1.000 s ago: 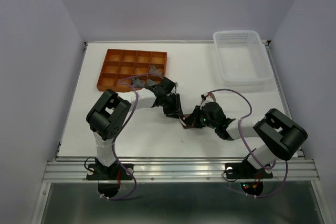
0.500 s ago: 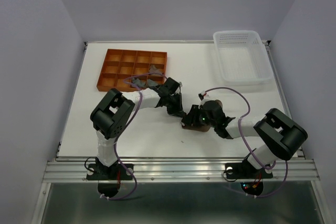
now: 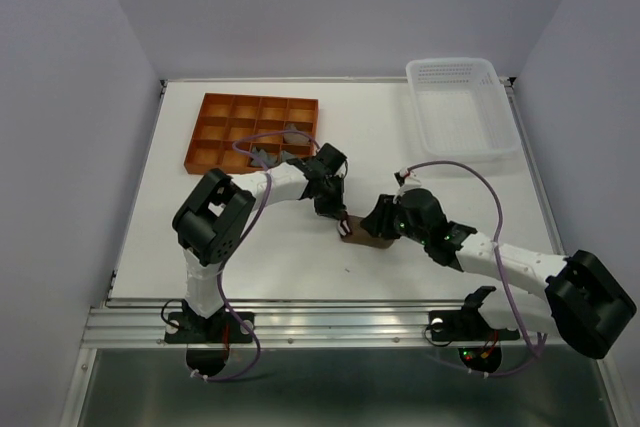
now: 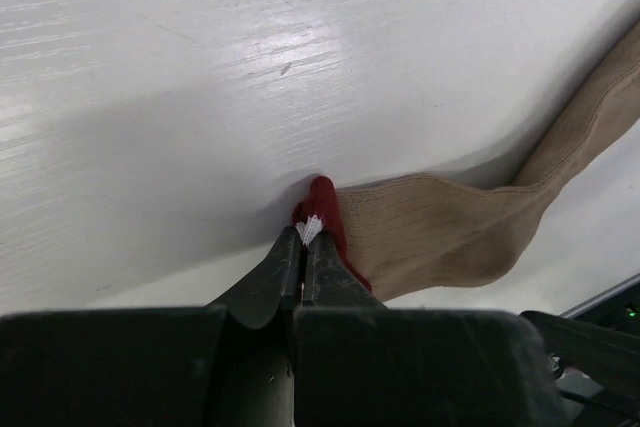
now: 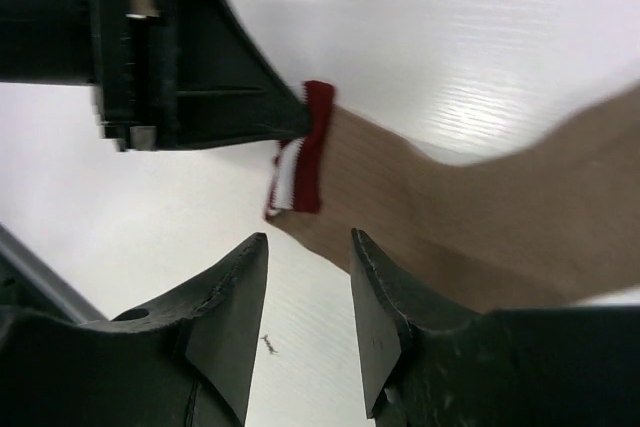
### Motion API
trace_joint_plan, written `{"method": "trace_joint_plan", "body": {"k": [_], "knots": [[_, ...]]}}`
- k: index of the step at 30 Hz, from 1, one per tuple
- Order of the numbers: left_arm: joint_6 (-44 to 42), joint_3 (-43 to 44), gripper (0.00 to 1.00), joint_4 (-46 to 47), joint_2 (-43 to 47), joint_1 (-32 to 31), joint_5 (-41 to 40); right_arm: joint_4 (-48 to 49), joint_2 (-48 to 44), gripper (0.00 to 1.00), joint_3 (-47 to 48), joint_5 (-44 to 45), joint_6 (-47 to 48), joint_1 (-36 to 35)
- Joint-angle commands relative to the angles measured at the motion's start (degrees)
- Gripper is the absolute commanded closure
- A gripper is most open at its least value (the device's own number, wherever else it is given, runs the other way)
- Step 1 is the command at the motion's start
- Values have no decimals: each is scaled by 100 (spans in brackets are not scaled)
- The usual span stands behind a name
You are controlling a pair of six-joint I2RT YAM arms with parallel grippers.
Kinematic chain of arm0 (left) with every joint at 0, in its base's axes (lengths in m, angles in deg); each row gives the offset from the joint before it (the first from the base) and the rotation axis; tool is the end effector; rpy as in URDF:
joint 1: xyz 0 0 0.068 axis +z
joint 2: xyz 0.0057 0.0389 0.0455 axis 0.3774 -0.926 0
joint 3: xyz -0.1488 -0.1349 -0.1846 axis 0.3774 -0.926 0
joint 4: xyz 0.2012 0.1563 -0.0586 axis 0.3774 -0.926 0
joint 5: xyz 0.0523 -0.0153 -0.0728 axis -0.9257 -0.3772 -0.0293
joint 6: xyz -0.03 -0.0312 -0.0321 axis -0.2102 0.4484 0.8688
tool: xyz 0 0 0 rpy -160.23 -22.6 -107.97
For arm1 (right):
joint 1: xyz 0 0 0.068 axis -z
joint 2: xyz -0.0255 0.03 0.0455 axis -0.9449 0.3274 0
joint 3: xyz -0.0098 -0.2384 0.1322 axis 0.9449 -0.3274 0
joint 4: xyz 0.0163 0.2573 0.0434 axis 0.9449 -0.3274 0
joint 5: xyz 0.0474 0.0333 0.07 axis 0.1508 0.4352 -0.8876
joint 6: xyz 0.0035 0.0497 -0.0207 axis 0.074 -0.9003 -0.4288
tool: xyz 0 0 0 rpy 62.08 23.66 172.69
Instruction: Roll the socks
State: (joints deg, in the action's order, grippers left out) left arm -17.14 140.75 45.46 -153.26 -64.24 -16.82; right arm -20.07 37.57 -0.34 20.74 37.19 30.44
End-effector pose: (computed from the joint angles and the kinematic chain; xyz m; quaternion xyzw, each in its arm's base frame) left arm 0.2872 -0.2698 0.1635 0.0739 0.9464 -0.2706 0.1599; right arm 0.1797 0.1538 0.1834 -0.0278 0.8680 0.3145 0.3833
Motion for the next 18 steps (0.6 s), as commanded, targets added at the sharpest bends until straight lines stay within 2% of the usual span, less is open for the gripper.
{"method": "trace_joint_plan", "body": {"k": [1, 4, 11, 18], "knots": [[-313, 277, 100, -672, 212, -12, -420, -917, -198, 57, -99, 855, -135, 37], [-392, 391, 100, -866, 177, -12, -517, -971, -84, 62, -126, 996, -196, 37], [-498, 620, 100, -1288, 220, -4, -728, -857, 960, 82, 164, 1330, -30, 142], [-586, 646, 100, -1402, 203, -4, -728, -523, 1954, 85, 875, 1295, 471, 467]]}}
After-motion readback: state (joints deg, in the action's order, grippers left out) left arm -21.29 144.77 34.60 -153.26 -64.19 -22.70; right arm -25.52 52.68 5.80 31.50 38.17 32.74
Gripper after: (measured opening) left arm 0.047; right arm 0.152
